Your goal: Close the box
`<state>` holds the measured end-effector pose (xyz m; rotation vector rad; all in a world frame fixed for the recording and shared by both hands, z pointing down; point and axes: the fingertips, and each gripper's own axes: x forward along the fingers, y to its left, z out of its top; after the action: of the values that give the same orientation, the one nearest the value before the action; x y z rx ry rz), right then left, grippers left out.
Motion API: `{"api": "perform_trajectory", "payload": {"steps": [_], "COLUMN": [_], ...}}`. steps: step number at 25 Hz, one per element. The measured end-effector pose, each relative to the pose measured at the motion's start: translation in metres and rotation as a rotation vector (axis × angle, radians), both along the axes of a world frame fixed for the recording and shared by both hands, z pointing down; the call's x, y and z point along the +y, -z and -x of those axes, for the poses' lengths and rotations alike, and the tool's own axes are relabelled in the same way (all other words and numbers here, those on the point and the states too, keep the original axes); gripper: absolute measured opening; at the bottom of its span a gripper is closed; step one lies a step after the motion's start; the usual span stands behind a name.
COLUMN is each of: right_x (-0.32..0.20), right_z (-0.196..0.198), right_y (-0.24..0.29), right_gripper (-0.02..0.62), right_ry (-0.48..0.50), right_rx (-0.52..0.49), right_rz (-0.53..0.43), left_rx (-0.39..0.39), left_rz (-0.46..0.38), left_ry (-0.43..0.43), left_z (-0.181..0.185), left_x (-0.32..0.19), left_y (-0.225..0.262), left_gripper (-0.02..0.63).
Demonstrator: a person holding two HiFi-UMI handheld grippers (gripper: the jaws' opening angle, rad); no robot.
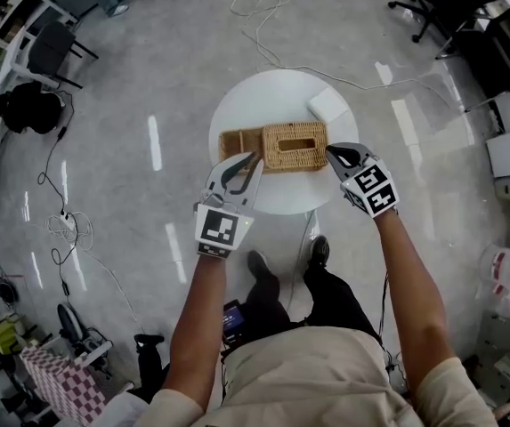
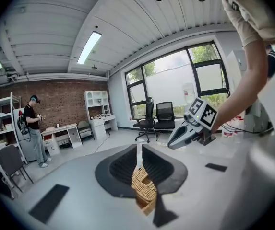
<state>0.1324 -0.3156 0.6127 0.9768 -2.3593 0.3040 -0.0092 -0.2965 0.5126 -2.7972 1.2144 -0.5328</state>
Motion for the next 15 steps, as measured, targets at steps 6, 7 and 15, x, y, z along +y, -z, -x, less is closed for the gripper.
{"api": "perform_trajectory", "payload": {"steps": [6,7,15], "right_x": [0.001,0.002,0.017], "right_z": [0.007,0.009,0.016], "right_y": [0.053,0.063,0.158], "right_gripper": [-0.006,-0.006,-0.006], "right_ry": [-0.009,-0.011,-0.015], "right_rx": [-0.015,-0.019,-0.027], "right_rz": [-0.082,-0.097,-0.241], "left_rx": [-0.001,0.001,0.010], "left_rz": [-0.026,-0.032,-0.094], "left_ry": [-0.002,-0.001,0.002], "left_z": [-0.002,-0.002,-0.001], "left_x": [0.012,0.015,0.036], "left_y": [0.042,0.048,0.111], "left_gripper": [0.034,0.034,0.034]}}
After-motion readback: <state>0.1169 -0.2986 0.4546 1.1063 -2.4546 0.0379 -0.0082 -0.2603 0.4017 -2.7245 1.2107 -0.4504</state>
